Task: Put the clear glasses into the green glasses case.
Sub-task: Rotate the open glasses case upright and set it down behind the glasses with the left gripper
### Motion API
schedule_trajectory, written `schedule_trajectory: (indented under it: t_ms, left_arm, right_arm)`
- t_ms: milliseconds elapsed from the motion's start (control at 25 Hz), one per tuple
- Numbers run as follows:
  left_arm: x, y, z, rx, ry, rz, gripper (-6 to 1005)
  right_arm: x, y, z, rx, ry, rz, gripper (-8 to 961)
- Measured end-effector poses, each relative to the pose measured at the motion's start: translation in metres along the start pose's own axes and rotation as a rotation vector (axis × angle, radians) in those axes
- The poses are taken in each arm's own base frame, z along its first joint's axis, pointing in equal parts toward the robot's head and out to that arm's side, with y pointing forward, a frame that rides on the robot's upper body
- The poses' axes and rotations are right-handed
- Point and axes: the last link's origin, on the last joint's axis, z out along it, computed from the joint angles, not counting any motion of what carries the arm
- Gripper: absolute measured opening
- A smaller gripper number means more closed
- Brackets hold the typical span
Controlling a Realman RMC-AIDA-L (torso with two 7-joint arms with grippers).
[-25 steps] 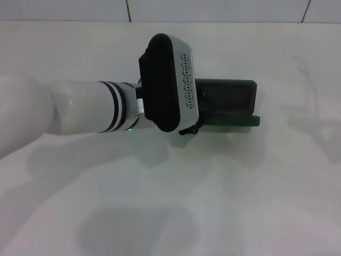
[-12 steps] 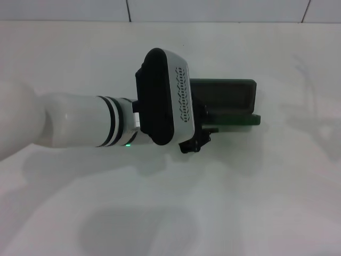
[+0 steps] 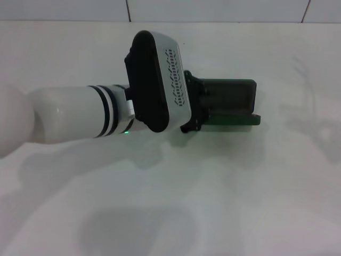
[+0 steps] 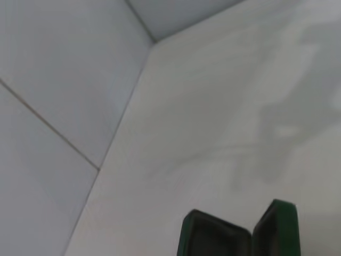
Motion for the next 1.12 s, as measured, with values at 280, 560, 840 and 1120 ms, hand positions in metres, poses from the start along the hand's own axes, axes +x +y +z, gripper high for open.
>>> schedule_trajectory:
  t_ms: [280, 560, 840, 1120]
  left_arm:
    - [-0.010, 0.006, 0.011, 0.011, -0.032, 0.013, 234]
    - [-0.012, 0.011, 0.017, 0.000, -0.042, 0.023, 235]
    - [-0.012, 0.020, 0.019, -0.027, -0.042, 0.030, 234]
    - [-0.011, 0.033, 0.017, -0.079, -0.039, 0.023, 235]
  right_arm:
    - [0.002, 0.000, 0.000, -0.001, -0.006, 0.012, 71]
    - [0.003, -0.001, 0.002, -0.006, -0.007, 0.016, 71]
    - [0.004, 0.000, 0.002, -0.012, -0.010, 0.023, 72]
    - [0.005, 0.002, 0.001, -0.013, -0.009, 0.027, 72]
